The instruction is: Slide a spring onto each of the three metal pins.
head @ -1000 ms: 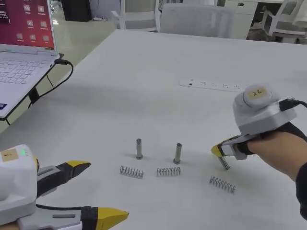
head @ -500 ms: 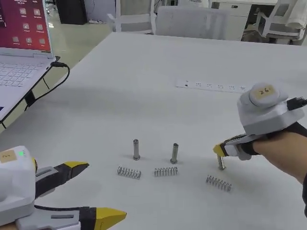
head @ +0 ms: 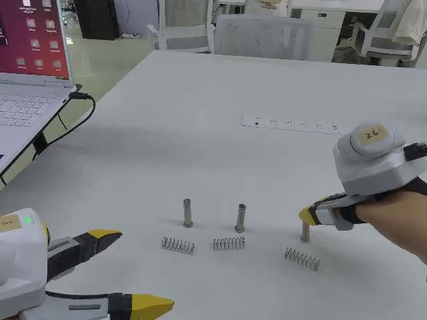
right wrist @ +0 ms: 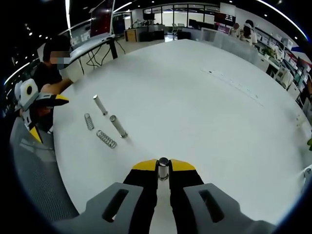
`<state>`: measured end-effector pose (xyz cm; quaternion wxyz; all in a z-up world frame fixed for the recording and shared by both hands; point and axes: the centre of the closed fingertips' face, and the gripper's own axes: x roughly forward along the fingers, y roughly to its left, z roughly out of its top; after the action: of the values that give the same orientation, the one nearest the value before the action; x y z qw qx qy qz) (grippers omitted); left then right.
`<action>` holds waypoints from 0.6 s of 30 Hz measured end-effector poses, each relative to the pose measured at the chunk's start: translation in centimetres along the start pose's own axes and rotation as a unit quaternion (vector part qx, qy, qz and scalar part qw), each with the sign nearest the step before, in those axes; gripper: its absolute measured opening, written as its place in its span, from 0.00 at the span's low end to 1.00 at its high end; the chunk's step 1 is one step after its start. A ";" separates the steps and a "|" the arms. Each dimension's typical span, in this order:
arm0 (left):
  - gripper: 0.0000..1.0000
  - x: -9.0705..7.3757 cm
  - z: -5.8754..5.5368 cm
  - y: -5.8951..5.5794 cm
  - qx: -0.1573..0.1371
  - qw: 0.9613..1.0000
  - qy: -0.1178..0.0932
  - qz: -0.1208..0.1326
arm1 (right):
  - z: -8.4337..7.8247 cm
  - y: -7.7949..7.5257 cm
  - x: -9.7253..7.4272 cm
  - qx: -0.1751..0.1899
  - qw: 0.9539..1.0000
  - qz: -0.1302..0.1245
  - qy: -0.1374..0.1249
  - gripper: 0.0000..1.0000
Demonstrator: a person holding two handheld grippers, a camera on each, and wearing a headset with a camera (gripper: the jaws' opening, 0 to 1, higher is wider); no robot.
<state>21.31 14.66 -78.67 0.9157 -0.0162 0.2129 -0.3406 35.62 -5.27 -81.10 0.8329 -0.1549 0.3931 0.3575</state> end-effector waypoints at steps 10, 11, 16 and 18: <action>0.85 0.0 0.0 -0.1 0.001 1.000 0.001 -0.001 | -1.0 0.7 -0.6 -0.007 1.000 0.006 0.003 0.06; 0.85 0.0 0.0 -0.1 0.001 1.000 0.001 -0.001 | -1.1 0.7 -0.6 -0.008 1.000 0.007 0.005 0.06; 0.85 0.0 0.0 -0.1 0.000 1.000 0.000 -0.002 | -1.3 0.9 -0.6 -0.007 1.000 0.008 0.005 0.07; 0.85 0.0 -0.1 -0.1 0.000 1.000 0.000 -0.002 | -1.3 0.9 -0.7 -0.008 1.000 0.010 0.004 0.08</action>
<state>21.26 14.59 -78.73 0.9150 -0.0161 0.2132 -0.3422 33.93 -5.67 -81.40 0.8266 -0.1589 0.3951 0.3679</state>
